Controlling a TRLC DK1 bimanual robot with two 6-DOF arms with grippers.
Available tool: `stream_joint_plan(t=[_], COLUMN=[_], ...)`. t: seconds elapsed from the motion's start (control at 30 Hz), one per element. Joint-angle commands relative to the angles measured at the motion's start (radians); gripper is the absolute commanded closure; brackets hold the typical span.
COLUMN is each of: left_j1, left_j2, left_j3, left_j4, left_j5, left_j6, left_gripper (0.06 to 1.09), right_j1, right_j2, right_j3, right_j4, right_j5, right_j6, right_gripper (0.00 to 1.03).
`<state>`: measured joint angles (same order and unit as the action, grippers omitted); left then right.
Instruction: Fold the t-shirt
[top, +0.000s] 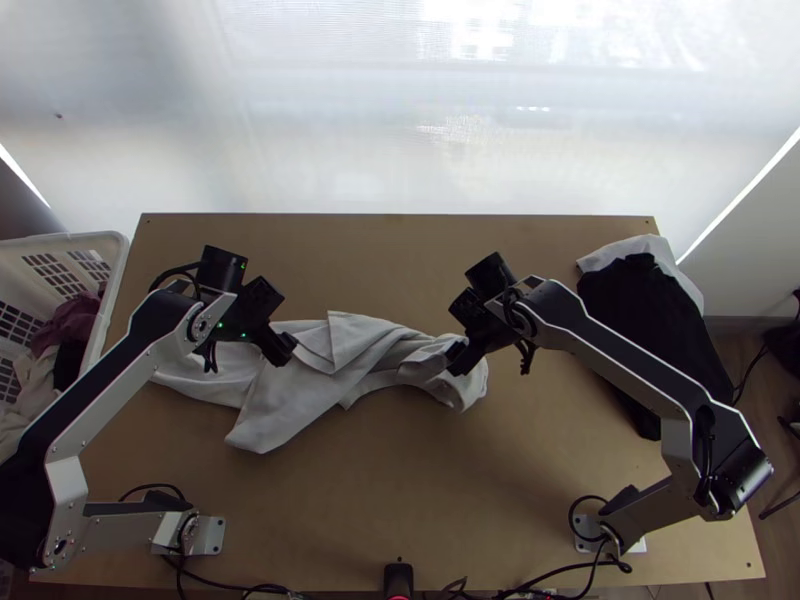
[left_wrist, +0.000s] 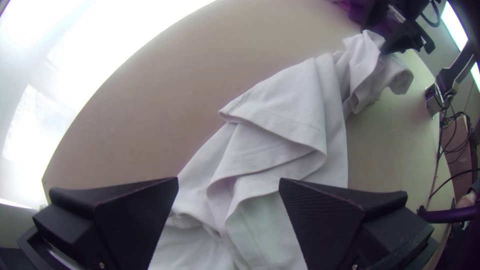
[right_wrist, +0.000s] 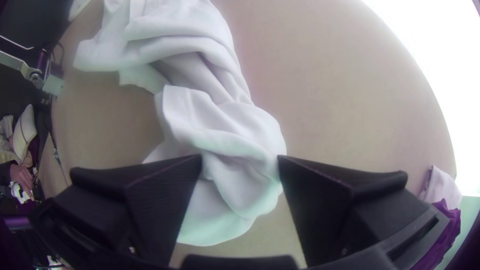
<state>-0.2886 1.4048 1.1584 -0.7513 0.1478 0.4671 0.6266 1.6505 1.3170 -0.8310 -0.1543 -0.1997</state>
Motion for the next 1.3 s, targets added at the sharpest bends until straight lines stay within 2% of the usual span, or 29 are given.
stream_joint_plan(t=[0.0, 0.07, 0.23, 0.43, 0.67, 0.8, 0.9, 1.27], left_j1=[-0.03, -0.041, -0.104, -0.185, -0.153, -0.107, -0.086, -0.075], left_j2=[0.082, 0.117, 0.241, 0.411, 0.586, 0.606, 0.617, 0.626], left_j3=[0.064, 0.092, 0.185, 0.288, 0.423, 0.485, 0.541, 0.534], left_j4=[0.032, 0.033, 0.033, 0.044, 0.041, 0.009, -0.08, -0.154], left_j5=[-0.001, -0.001, 0.001, 0.001, -0.001, -0.001, -0.001, -0.001], left_j6=[-0.007, -0.008, -0.038, -0.054, -0.077, -0.074, -0.067, -0.035], left_gripper=[0.11, 0.11, 0.11, 0.11, 0.11, 0.11, 0.11, 0.11], right_j1=[-0.005, -0.002, 0.013, 0.013, 0.016, 0.019, 0.019, 0.025], right_j2=[-0.021, -0.04, -0.103, -0.161, -0.212, -0.233, -0.242, -0.238], right_j3=[-0.018, -0.025, -0.073, -0.121, -0.142, -0.144, -0.15, -0.148], right_j4=[0.035, 0.035, 0.035, 0.035, 0.035, 0.035, 0.035, 0.038], right_j5=[0.001, -0.001, -0.001, -0.001, -0.001, -0.001, -0.001, -0.001], right_j6=[-0.021, -0.021, -0.021, -0.015, -0.014, -0.018, -0.018, -0.024], right_gripper=[0.7, 0.84, 1.0, 1.0, 1.0, 1.0, 1.0, 1.0])
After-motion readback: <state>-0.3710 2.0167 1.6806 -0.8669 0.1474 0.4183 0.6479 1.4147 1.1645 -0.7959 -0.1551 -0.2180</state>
